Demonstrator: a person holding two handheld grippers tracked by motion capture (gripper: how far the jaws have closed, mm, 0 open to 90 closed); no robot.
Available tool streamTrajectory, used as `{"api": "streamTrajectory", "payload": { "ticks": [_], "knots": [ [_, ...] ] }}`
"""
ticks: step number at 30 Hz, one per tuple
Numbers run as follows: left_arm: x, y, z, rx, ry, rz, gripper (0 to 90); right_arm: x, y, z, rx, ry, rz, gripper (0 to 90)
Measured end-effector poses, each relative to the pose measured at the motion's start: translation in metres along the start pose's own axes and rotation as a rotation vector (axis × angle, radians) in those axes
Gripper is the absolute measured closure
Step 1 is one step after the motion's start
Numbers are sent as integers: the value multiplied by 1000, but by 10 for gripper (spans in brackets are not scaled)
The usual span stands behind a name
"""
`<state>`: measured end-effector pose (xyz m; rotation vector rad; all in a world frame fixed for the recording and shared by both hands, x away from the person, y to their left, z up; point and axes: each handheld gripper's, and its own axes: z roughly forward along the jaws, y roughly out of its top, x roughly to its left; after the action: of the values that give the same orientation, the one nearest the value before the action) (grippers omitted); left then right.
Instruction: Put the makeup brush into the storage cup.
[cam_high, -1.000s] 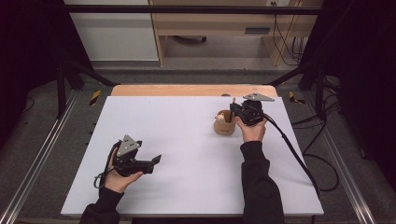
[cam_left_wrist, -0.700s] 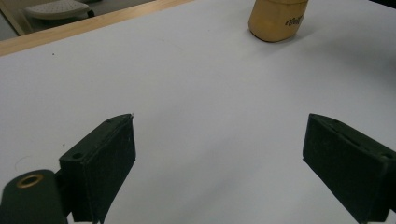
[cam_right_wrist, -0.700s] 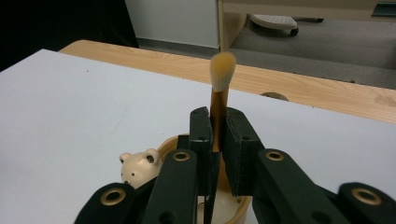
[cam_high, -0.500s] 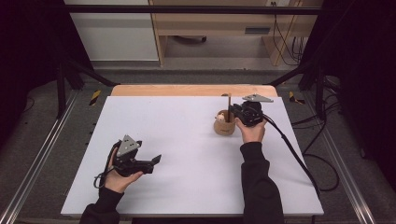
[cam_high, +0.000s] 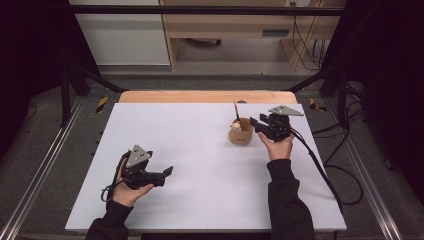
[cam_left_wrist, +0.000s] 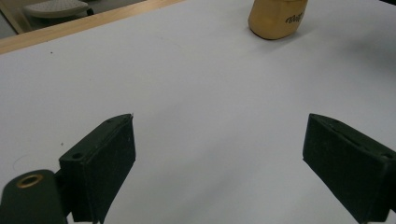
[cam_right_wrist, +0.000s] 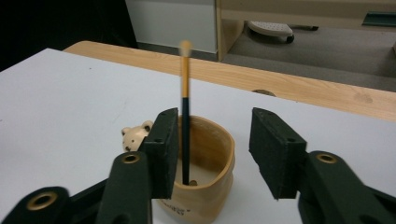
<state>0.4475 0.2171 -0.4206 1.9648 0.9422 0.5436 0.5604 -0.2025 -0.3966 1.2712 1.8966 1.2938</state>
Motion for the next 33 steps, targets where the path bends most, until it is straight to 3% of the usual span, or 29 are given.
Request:
{"api": "streamTrajectory", "payload": {
  "ticks": [13,22,26,33],
  "knots": [
    [0,0,-1,-6,0,-8,89,21,-13,-35,-2,85,-80,220],
    [1,0,-2,-8,-1,-12,87,30,-23,-58,-42,137,-95,124],
    [2,0,-4,-11,0,-14,85,35,-28,-67,-36,145,-122,91],
    [4,0,-7,-14,-2,-12,76,38,-39,-81,-40,169,-120,71]
  ]
}}
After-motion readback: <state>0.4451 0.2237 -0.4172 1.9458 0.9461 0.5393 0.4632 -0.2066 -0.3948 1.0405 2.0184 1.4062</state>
